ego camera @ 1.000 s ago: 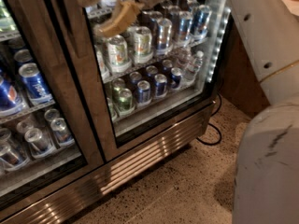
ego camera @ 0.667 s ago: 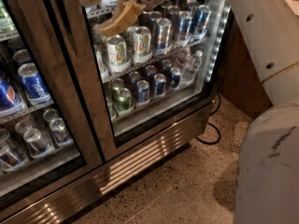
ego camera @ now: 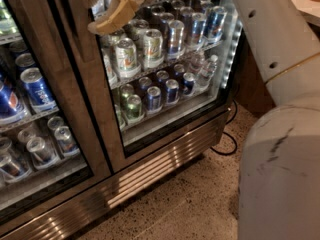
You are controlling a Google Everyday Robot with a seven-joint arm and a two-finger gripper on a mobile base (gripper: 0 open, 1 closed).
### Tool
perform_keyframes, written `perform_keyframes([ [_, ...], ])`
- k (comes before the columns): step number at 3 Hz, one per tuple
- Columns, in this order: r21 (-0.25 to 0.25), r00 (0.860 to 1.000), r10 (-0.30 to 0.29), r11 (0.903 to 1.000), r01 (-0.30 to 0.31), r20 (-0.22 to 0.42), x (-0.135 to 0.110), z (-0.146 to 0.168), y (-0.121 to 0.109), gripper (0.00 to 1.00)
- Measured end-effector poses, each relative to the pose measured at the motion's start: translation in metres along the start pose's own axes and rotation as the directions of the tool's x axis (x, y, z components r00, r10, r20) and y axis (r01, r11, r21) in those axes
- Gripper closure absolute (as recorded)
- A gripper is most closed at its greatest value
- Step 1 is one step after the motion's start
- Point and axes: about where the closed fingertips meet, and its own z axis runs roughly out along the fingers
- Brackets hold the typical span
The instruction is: Open right fridge door
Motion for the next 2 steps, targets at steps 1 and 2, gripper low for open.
perform_keyframes([
  [1, -0.028, 0.999, 0.032, 0.9991, -0.032, -0.004, 0.0106, 0.0044, 0.0025, 0.45],
  [2, -0.028, 0.999, 0.032, 0.9991, -0.032, -0.004, 0.0080, 0.0034, 0.0074, 0.45],
])
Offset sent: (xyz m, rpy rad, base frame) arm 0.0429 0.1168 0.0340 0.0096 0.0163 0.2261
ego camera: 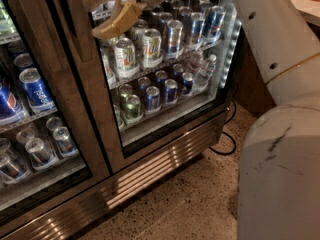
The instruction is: Open right fridge door
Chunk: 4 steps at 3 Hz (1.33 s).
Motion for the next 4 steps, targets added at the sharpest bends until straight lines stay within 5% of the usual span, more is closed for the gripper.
perform_keyframes([
  [4, -0.039, 0.999, 0.049, 0.9981, -0.049, 0.017, 0.0097, 0.0081, 0.0095, 0.44],
])
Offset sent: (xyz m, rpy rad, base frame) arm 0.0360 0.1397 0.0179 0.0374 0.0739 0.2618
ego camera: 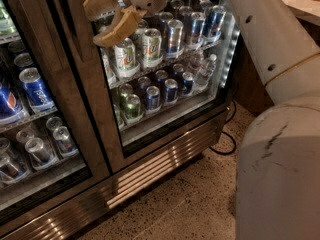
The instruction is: Open right fridge door
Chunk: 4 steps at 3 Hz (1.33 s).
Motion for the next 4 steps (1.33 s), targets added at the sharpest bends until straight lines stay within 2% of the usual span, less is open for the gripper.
perform_keyframes([
  [1, 0.000, 1.000, 0.000, 1.0000, 0.000, 0.000, 0.000, 0.000, 0.000, 0.26],
  [2, 0.000, 1.000, 0.000, 1.0000, 0.000, 0.000, -0.003, -0.001, 0.006, 0.03],
  [3, 0.000, 1.000, 0.000, 1.0000, 0.000, 0.000, -0.006, -0.002, 0.014, 0.00],
  [4, 0.000, 1.000, 0.000, 1.0000, 0.000, 0.000, -0.008, -0.002, 0.019, 0.18],
])
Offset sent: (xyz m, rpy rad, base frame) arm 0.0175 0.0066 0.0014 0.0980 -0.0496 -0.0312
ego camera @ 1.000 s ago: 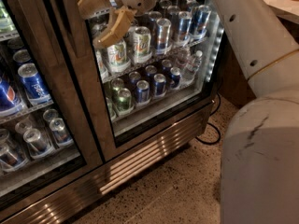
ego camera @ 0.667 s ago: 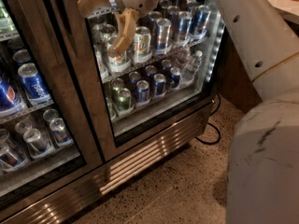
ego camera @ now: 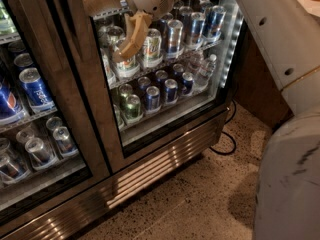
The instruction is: Open right fridge door
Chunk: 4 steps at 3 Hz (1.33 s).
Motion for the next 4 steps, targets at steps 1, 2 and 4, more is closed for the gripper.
perform_keyframes([
  [1, 0.014, 0.998, -0.042, 0.9990, 0.041, 0.051, 0.002, 0.012, -0.016, 0.41],
  [2, 0.014, 0.998, -0.042, 0.9990, 0.042, 0.051, 0.001, 0.012, -0.015, 0.63],
  [4, 0.030, 0.994, -0.079, 0.9966, 0.077, 0.082, 0.001, 0.012, -0.026, 0.64],
])
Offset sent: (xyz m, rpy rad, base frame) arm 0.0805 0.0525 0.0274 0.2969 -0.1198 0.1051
